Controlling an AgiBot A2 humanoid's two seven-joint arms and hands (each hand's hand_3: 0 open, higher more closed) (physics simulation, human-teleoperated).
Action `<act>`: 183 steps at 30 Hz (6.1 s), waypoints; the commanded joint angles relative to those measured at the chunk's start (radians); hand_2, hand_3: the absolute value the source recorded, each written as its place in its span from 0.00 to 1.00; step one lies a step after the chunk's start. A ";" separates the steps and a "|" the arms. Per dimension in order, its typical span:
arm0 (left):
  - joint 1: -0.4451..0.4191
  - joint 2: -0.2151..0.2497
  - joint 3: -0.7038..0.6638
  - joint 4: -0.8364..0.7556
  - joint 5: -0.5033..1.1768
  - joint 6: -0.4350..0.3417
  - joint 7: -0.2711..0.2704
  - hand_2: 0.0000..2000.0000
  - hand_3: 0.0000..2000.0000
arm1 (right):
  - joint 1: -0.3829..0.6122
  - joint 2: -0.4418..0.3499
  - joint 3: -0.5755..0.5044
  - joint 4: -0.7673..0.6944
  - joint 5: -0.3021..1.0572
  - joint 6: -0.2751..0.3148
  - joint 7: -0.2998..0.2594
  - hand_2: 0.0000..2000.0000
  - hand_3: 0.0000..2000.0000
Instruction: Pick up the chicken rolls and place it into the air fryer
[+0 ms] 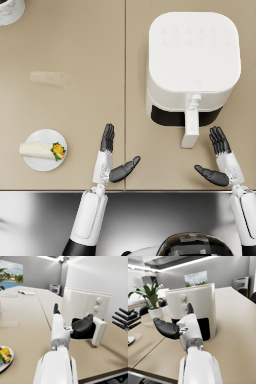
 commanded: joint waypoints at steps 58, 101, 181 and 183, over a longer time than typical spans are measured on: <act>-0.082 0.030 -0.530 -0.118 0.805 -0.101 -0.101 0.00 0.00 | 0.003 -0.087 0.025 0.055 0.333 -0.100 0.101 0.00 0.00; 0.116 -0.031 -0.443 0.444 2.011 -0.579 -0.096 0.00 0.00 | 0.057 -0.200 -0.020 -0.042 0.335 -0.100 0.101 0.00 0.00; 0.467 0.236 0.078 -0.004 1.594 -0.158 -0.105 1.00 1.00 | 0.078 -0.040 0.668 0.036 0.337 -0.124 0.113 1.00 1.00; 0.490 0.267 0.113 0.009 1.592 -0.159 -0.104 1.00 1.00 | 0.065 -0.043 0.667 0.051 0.337 -0.129 0.112 1.00 1.00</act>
